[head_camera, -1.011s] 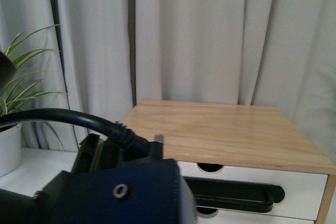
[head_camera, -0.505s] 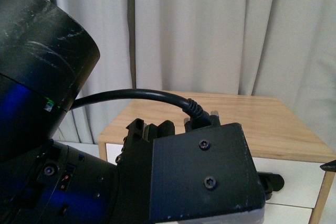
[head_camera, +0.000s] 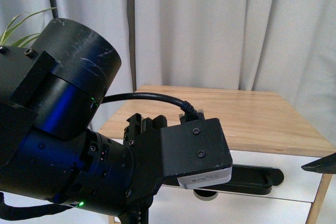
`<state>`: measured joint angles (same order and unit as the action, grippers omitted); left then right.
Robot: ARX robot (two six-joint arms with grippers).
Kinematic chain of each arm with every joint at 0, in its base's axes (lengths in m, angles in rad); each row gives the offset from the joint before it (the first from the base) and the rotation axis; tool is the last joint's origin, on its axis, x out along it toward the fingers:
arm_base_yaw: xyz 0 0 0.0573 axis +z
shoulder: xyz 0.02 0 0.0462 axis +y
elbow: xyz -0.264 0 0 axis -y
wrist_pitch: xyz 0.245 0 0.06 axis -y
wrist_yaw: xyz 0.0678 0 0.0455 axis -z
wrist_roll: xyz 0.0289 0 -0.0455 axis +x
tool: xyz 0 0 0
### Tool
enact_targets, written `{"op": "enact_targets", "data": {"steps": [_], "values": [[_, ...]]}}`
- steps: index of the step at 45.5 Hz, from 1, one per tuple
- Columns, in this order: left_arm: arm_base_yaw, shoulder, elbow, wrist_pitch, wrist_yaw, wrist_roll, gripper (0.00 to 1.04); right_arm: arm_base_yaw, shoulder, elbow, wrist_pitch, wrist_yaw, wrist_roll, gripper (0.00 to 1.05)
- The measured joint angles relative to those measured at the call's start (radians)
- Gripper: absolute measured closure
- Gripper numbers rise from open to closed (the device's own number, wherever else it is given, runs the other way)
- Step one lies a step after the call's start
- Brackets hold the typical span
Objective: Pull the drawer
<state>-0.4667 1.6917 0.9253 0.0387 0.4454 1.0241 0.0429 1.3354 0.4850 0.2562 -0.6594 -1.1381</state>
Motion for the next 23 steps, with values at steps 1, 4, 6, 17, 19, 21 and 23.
{"op": "enact_targets", "data": {"steps": [1, 4, 6, 17, 19, 21, 23], "values": [[0.002, 0.005, 0.002, 0.002, -0.002, 0.000, 0.06, 0.000, 0.000, 0.000, 0.000, 0.000, 0.000, 0.09], [0.010, 0.022, 0.011, 0.008, -0.005, -0.003, 0.06, 0.003, 0.002, 0.000, 0.003, 0.000, 0.001, 0.09], [0.013, 0.028, 0.017, 0.008, -0.010, -0.003, 0.06, 0.004, 0.004, 0.000, 0.005, 0.000, 0.002, 0.09], [0.027, 0.052, 0.043, 0.010, -0.045, -0.002, 0.06, 0.011, 0.010, 0.000, 0.013, 0.001, 0.011, 0.09], [0.029, 0.057, 0.047, 0.009, -0.053, 0.002, 0.06, 0.013, 0.011, 0.000, 0.021, 0.000, 0.014, 0.09], [0.029, 0.063, 0.049, 0.009, -0.065, 0.009, 0.06, 0.014, 0.011, 0.000, 0.024, 0.001, 0.018, 0.09], [0.031, 0.071, 0.051, 0.011, -0.077, 0.014, 0.06, 0.017, 0.011, 0.000, 0.029, 0.000, 0.021, 0.09]]}}
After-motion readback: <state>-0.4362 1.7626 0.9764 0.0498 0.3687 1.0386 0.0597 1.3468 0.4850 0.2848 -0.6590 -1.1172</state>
